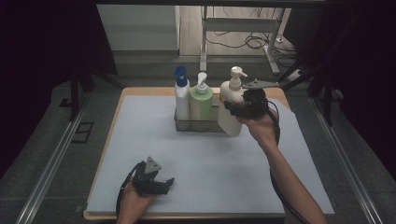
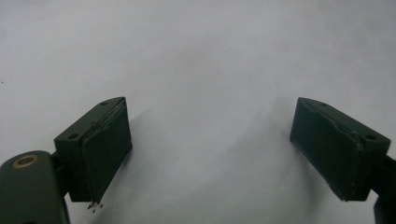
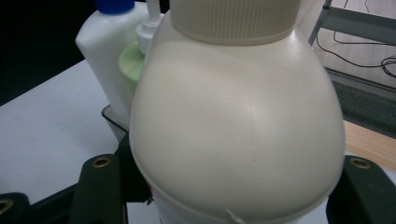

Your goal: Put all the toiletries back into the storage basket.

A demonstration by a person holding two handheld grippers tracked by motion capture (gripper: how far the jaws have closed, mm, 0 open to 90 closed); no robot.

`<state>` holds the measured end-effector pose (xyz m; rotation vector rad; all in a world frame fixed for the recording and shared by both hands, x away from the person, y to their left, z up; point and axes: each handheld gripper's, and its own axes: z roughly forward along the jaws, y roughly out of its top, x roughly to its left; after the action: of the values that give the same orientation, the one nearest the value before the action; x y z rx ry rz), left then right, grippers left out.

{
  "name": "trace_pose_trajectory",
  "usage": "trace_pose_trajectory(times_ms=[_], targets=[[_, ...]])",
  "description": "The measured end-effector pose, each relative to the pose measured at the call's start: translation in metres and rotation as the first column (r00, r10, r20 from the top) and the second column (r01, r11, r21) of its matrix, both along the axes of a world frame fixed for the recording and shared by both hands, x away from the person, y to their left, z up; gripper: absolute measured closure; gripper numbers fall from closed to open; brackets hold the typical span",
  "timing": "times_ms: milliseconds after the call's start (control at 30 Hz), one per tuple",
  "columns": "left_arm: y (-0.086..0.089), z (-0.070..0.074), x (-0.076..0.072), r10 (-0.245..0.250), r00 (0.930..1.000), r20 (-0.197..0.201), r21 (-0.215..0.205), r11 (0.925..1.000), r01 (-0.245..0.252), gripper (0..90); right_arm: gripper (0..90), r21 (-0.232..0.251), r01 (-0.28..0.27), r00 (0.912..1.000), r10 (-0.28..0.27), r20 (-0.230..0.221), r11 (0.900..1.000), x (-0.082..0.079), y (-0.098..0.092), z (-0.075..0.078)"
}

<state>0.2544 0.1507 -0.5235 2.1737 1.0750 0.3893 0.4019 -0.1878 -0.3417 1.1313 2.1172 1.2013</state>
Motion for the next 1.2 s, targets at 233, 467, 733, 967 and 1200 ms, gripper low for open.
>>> trace_pose_trajectory(times_ms=[233, 467, 733, 967, 1200], targets=[[0.0, 0.0, 0.0, 0.001, 1.0, 0.0, -0.001, 1.0, -0.001, 12.2, 37.6, 0.003, 0.02, 0.9998, -0.02, 0.005, 1.0, 0.012, 0.002, 0.0], [0.0, 0.0, 0.0, 0.001, 1.0, 0.0, -0.001, 1.0, -0.001, 12.3, 37.6, 0.007, 0.035, 0.9993, -0.035, 0.01, 0.999, 0.024, 0.007, -0.001], [0.0, 0.0, 0.0, 0.001, 1.0, 0.0, -0.001, 1.0, -0.001, 12.2, 37.6, 0.004, 0.045, 0.9987, -0.046, 0.022, 0.999, 0.037, 0.014, -0.001], [0.0, 0.0, 0.0, 0.002, 1.0, 0.0, -0.004, 1.0, -0.002, 12.2, 37.6, 0.007, 0.062, 0.9977, -0.062, 0.026, 0.998, 0.049, 0.018, -0.004], [0.0, 0.0, 0.0, 0.001, 1.0, -0.001, -0.001, 1.0, -0.001, 12.2, 37.6, 0.009, 0.084, 0.996, -0.084, 0.031, 0.996, 0.059, 0.02, -0.008]])
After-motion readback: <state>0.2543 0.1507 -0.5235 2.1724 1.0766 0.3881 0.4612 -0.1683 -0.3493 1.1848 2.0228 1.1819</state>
